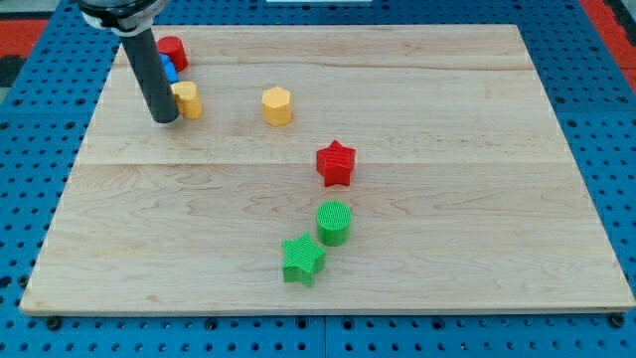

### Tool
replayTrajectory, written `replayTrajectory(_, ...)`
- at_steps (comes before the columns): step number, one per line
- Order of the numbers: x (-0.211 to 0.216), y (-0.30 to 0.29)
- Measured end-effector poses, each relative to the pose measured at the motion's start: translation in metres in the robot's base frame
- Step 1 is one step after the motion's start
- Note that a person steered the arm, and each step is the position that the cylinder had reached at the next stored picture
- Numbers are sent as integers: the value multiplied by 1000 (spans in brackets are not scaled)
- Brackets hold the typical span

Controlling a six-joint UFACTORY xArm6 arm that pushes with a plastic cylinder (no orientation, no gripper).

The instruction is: Move the yellow hexagon and red circle to the right side of the yellow heart

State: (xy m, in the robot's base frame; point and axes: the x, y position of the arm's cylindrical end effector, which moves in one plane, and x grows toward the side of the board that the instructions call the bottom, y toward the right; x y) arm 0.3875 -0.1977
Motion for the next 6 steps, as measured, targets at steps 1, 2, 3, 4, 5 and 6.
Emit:
replayTrajectory(1,15,75)
replayTrajectory(2,-5,146)
replayTrajectory(3,-17,162)
replayTrajectory(4,-33,157)
replayTrajectory(5,-53,225)
replayTrajectory(6,-73,171)
